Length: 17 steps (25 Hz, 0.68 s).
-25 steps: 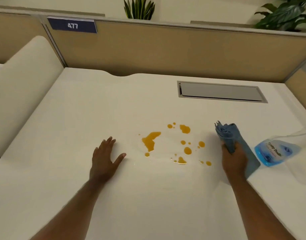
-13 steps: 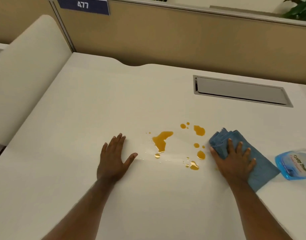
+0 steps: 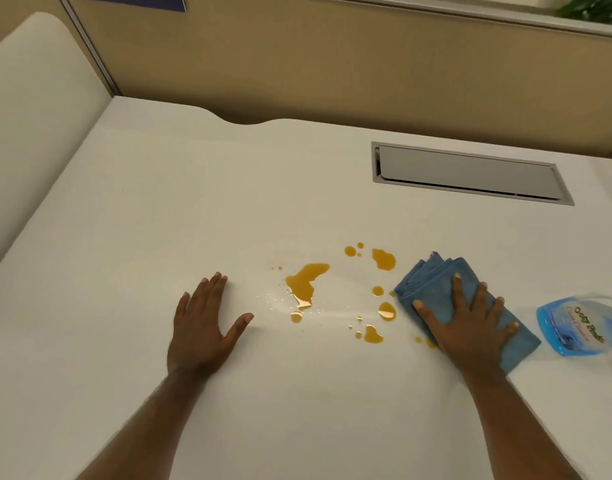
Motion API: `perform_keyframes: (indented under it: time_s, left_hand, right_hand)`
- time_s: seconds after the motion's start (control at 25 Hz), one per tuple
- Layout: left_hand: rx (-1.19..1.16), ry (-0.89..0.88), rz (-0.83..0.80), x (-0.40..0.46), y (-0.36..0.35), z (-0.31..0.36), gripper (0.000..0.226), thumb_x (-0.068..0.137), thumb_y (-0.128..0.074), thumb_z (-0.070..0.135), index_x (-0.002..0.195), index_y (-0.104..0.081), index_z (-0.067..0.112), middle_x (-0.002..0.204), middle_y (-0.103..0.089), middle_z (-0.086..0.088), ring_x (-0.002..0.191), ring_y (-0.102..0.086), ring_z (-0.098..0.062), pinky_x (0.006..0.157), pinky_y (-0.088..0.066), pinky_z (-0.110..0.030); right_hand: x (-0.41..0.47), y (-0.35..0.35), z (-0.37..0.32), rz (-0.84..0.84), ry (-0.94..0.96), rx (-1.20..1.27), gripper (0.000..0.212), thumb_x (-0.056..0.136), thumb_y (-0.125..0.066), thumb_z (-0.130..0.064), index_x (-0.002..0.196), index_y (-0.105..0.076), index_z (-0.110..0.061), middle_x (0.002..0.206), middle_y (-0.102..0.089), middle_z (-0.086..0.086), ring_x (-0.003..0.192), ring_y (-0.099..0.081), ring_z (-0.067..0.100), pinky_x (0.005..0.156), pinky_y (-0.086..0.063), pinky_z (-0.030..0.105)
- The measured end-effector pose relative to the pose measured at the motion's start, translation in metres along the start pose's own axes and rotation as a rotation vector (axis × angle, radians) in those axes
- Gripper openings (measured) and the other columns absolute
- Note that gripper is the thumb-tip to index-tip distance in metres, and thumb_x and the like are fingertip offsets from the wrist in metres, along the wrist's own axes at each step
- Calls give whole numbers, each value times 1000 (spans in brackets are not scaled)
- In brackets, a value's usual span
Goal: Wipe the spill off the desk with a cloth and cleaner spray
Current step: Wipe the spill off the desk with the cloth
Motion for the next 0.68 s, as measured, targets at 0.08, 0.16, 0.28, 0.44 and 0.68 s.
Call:
perform_keyframes:
  time_s: [0.08, 0.16, 0.28, 0.44, 0.68]
  left_hand:
    - [6, 5, -5, 0, 0, 0, 90, 84, -15, 78, 149, -29, 17, 157, -31, 0, 146, -20, -16, 120, -10, -41]
    - [17, 4, -10, 0, 0, -1, 89, 84, -15, 77, 149, -29, 17, 157, -31, 0, 146, -21, -16, 120, -11, -41]
    - [28, 3, -11, 0, -1, -1, 86, 86, -16, 75, 150, -27, 18, 157, -30, 1, 146, -18, -13, 120, -9, -39]
    - [25, 1, -9, 0, -1, 0, 84, 87, -16, 73, 151, -25, 18, 158, -30, 1, 145, -18, -11, 120, -8, -37]
    - [33, 8, -24, 1, -3, -1, 82, 88, -19, 73, 152, -19, 21, 158, -27, 2, 145, -15, -8, 120, -7, -35]
  right_hand:
    - [5, -1, 8, -25, 95, -13, 96, 71, -27, -91, 150, -1, -44, 158, -20, 14, 140, -26, 43, 103, -24, 69]
    - [11, 4, 16, -46, 248, -19, 94, 69, -20, -93, 150, -2, -48, 161, -17, 9, 140, -26, 38, 106, -26, 65]
    - [10, 5, 18, -88, 501, -9, 91, 73, -23, -89, 151, -10, -44, 164, -7, 0, 146, -19, 35, 108, -25, 63]
    - [11, 3, 10, -45, 473, -3, 84, 80, -20, -82, 152, -16, -39, 164, -11, -1, 146, -22, 33, 106, -30, 58]
    - [13, 0, -15, 6, 284, 25, 80, 82, -15, -77, 152, -9, -40, 163, -12, 5, 144, -20, 38, 106, -26, 63]
Point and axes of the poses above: each hand's wrist, its own x-axis towards the middle knuckle, its own y-axis out of the back of the hand, z = x × y, the point moved 8 cm from there along x, towards the middle knuckle
